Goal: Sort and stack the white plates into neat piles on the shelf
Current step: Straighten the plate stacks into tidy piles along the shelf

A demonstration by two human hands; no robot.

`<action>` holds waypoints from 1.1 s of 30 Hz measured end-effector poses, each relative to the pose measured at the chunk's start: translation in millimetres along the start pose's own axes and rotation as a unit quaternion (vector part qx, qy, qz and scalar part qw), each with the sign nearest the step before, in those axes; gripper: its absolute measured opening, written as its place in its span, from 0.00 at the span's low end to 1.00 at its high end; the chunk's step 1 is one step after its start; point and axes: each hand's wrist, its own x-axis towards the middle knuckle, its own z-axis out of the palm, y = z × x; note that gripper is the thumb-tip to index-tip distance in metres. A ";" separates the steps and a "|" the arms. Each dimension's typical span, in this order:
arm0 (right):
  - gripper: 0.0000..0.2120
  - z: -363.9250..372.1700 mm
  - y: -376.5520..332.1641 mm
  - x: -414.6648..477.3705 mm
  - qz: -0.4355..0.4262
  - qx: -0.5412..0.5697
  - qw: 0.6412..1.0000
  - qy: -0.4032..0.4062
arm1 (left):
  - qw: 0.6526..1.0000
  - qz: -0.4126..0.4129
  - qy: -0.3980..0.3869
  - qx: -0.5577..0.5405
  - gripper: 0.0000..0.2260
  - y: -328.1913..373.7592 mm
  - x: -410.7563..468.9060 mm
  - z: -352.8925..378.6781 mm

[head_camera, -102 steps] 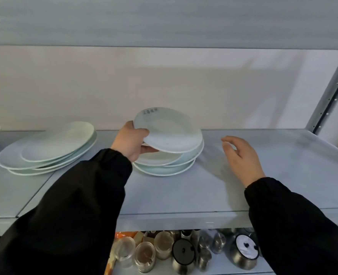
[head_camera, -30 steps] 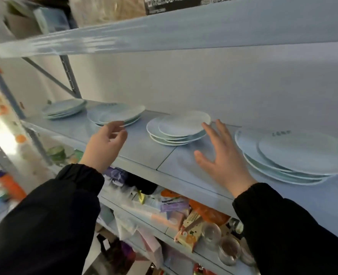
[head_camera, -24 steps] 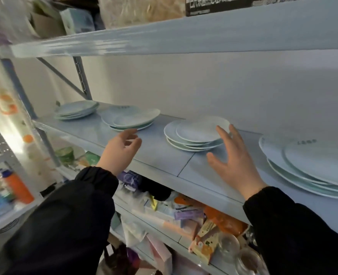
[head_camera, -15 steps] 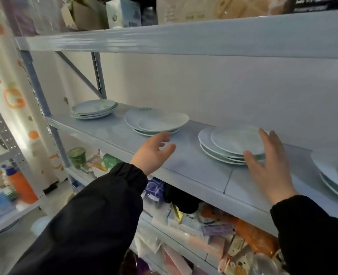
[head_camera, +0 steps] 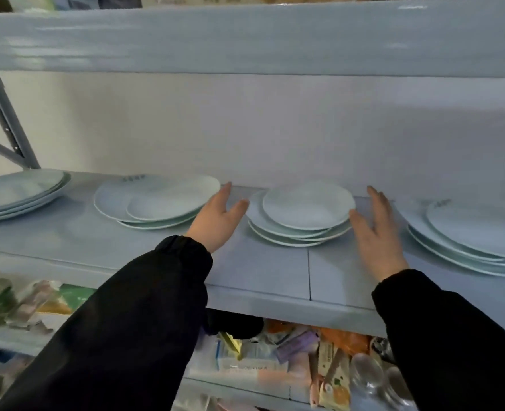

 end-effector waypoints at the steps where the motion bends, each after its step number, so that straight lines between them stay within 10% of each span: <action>1: 0.28 -0.7 1.5 2.4 0.004 0.007 1.000 0.005 | 1.000 -0.001 -0.003 -0.010 0.32 3.3 10.6 5.1; 33: 0.21 11.1 15.8 15.6 0.037 -0.090 0.987 -0.126 | 0.993 -0.021 -0.109 0.039 0.26 -29.4 36.0 39.0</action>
